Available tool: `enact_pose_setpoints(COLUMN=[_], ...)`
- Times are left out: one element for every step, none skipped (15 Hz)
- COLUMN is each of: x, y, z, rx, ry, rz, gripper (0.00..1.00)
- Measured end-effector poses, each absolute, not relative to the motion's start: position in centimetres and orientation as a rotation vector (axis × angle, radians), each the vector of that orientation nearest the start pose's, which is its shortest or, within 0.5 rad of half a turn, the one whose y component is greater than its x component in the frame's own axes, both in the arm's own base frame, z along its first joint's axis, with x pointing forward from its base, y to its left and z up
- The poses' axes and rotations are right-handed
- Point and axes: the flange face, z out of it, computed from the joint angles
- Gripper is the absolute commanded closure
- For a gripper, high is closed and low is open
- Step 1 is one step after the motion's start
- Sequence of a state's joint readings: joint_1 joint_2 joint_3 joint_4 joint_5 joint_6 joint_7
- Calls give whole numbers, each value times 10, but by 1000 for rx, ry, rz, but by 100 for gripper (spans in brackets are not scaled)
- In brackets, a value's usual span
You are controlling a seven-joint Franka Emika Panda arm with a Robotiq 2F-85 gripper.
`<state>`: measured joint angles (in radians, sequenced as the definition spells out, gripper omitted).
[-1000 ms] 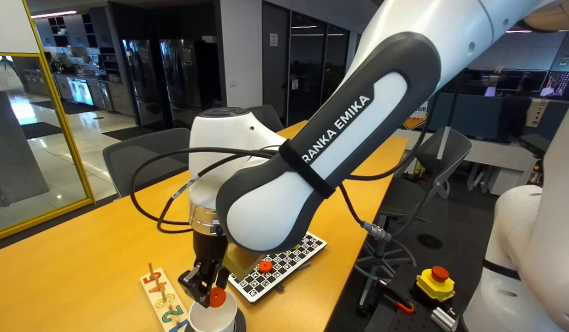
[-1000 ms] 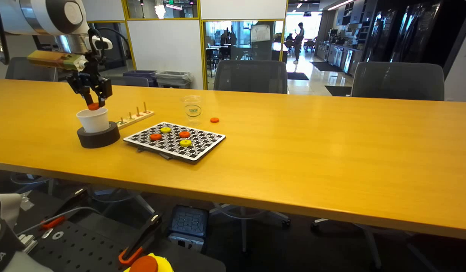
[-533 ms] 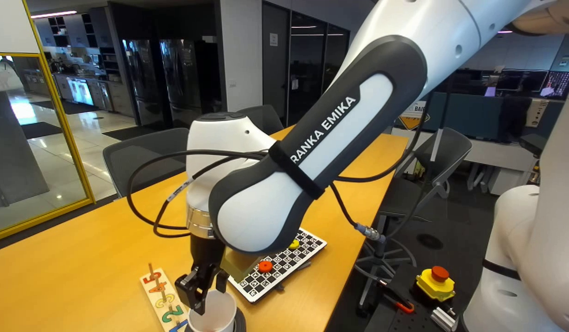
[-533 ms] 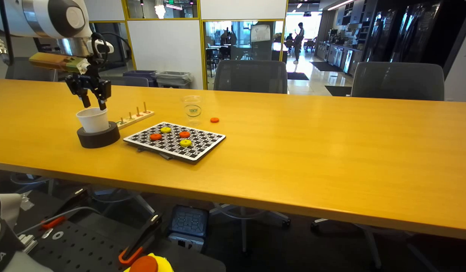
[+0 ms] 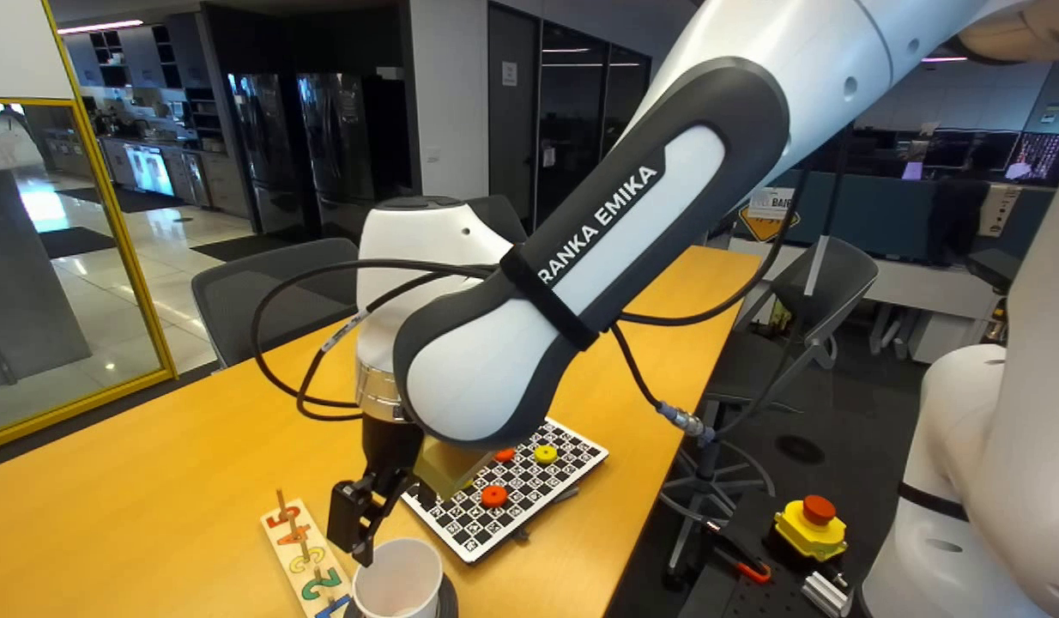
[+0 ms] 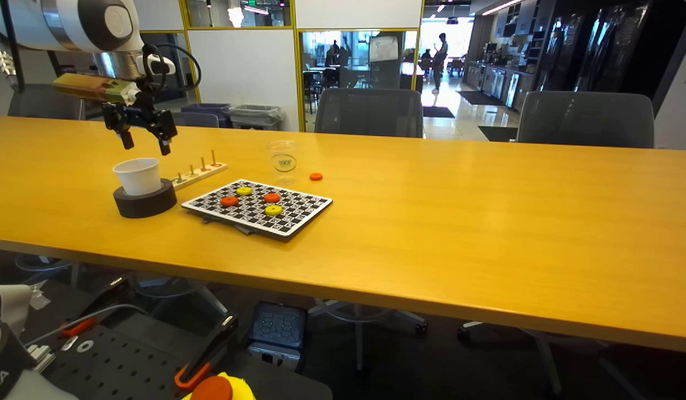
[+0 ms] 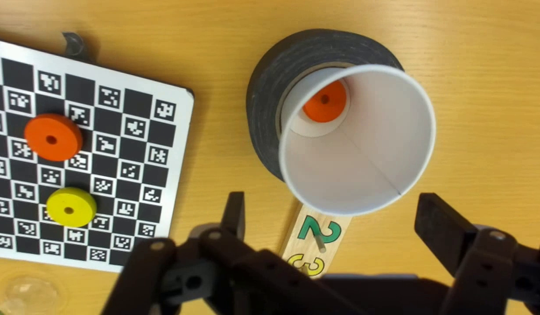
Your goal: Put an orange block in the white cup then put the yellow block in the clear cup, then put two orange blocks in the white cup and lastly put the yellow block in the clear cup
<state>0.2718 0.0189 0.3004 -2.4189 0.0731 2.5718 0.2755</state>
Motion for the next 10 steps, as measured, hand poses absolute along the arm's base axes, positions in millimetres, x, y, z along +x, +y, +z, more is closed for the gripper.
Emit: enact_pose_setpoints(x=[427,432,437,443,449,456,463,472,480,489], y=[263,254,244,233,222,210,198,185,174,164], z=[316,317,318,319,319,320,320,321,320,318], rx=[-3020,-3024,-3029,-3034,-3041,-3046,-3050,-3053,-3055,-3056], ry=[-345,-332,-316,-299,-280,-256,-228,-199,-174,-149], rz=[-160,-162,-161,-158,-151,-148,-149,-150,-147,-144], gripper=[1,0,0,0,0,0,0,0,0,0])
